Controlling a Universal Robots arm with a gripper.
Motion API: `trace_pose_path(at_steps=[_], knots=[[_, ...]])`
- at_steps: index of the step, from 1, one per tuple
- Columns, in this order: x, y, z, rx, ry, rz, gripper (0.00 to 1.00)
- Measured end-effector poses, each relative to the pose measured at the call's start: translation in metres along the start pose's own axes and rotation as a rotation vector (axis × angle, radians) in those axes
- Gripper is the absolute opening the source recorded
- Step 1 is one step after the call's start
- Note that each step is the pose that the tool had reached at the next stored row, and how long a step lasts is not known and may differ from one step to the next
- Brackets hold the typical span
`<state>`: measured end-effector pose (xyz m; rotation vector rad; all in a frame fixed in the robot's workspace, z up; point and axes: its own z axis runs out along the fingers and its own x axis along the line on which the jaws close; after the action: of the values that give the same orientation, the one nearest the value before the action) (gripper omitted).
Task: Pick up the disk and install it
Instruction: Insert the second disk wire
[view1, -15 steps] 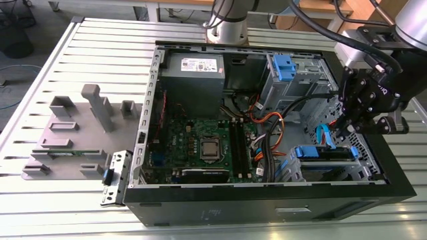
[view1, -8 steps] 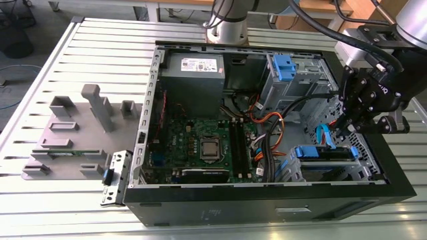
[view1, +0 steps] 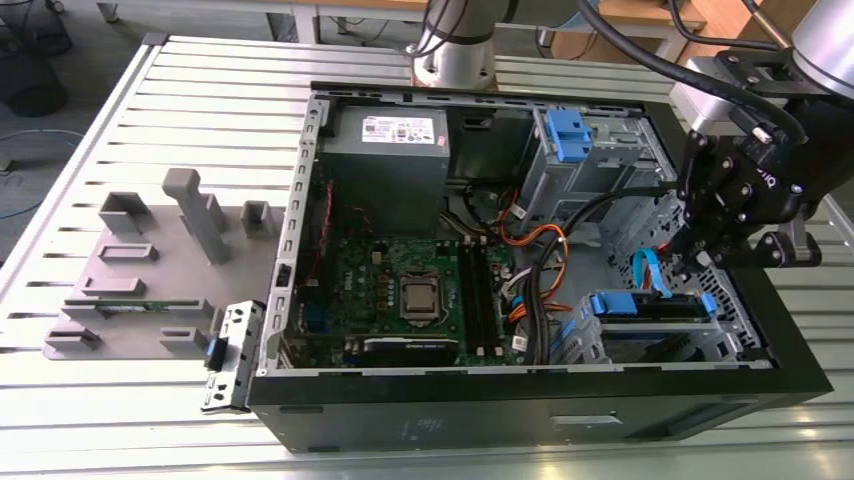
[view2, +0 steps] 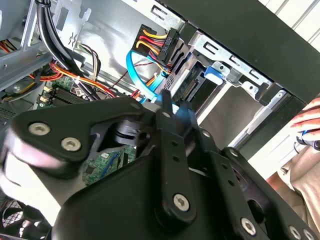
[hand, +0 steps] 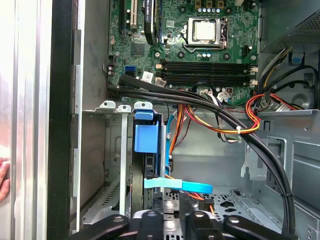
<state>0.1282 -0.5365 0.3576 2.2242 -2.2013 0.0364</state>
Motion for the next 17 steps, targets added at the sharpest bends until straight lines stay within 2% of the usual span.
trace_pose_path(at_steps=[1, 2, 7, 9, 17], knots=[[0.0000, 0.0000, 0.0000, 0.0000, 0.0001, 0.000, 0.24], [0.0000, 0.0000, 0.0000, 0.0000, 0.0001, 0.000, 0.31], [0.0000, 0.0000, -0.0001, 0.0000, 0.0001, 0.000, 0.31], [0.0000, -0.0029, 0.0002, 0.0000, 0.0000, 0.000, 0.31], [-0.0017, -0.0034, 0.0006, 0.0000, 0.0005, 0.000, 0.31]])
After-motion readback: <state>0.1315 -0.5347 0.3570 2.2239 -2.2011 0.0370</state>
